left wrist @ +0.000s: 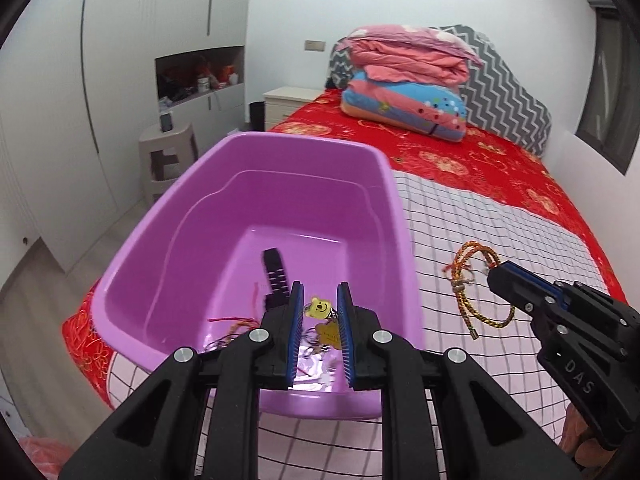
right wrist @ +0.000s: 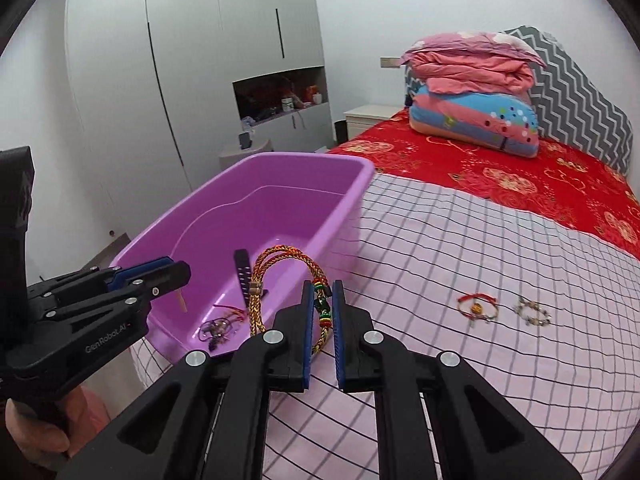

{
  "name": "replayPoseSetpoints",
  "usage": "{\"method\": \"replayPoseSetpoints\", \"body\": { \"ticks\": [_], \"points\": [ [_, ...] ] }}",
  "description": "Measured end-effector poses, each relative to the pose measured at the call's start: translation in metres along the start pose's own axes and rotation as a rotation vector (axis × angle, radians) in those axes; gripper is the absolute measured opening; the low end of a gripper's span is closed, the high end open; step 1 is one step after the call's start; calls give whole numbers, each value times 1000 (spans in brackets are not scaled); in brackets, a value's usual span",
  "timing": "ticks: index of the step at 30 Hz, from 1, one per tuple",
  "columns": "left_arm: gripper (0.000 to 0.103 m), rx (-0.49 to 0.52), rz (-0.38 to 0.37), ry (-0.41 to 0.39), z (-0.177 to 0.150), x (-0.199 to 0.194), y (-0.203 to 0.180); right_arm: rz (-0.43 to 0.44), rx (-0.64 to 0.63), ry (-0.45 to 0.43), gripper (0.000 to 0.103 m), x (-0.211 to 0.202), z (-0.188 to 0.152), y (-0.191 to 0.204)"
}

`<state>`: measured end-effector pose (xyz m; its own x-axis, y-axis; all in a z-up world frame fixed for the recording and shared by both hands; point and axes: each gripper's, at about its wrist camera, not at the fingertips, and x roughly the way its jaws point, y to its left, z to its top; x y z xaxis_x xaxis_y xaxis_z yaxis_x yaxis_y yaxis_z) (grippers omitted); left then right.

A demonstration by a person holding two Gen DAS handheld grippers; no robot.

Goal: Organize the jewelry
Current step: 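Carry the flower charm and braided bracelet over the purple tub with both tools, then open both tools to drop the charm and bracelet into the tub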

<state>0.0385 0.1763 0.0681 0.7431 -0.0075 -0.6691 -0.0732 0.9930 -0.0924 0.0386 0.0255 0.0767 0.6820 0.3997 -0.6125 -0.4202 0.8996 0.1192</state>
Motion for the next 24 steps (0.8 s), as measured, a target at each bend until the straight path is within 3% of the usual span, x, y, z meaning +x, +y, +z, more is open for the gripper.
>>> {"method": "replayPoseSetpoints", "body": {
  "ticks": [12, 24],
  "points": [
    [18, -86, 62, 50, 3, 29, 54, 50, -46, 51, 9, 45, 24, 39],
    [18, -117, 98, 104, 3, 52, 69, 49, -76, 114, 9, 82, 32, 52]
  ]
}}
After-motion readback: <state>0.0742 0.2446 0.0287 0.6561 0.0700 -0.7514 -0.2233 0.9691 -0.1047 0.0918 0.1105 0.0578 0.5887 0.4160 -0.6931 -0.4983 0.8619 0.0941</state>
